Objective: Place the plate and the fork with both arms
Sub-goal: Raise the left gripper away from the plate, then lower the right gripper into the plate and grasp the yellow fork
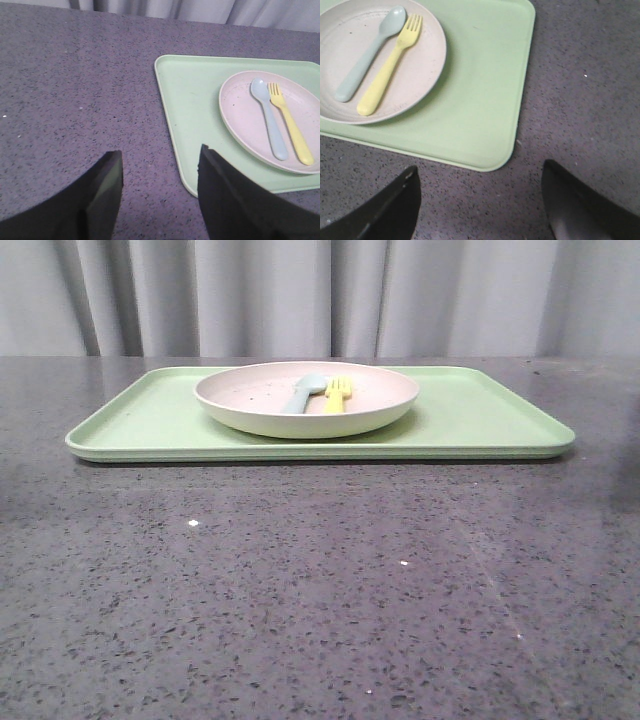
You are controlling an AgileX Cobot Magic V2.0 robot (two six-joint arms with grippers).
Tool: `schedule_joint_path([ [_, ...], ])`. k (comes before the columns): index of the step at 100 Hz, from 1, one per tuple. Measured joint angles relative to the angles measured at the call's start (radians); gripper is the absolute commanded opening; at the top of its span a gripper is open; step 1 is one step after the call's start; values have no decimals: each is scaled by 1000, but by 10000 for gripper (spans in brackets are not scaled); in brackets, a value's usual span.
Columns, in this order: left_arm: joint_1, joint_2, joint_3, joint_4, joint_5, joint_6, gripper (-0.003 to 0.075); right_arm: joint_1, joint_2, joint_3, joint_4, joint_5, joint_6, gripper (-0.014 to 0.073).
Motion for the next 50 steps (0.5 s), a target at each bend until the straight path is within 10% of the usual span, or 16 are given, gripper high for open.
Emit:
schedule_joint_path([
  [50,31,-222,143,18,59,0,347,117,489,-487,60,170,0,516],
])
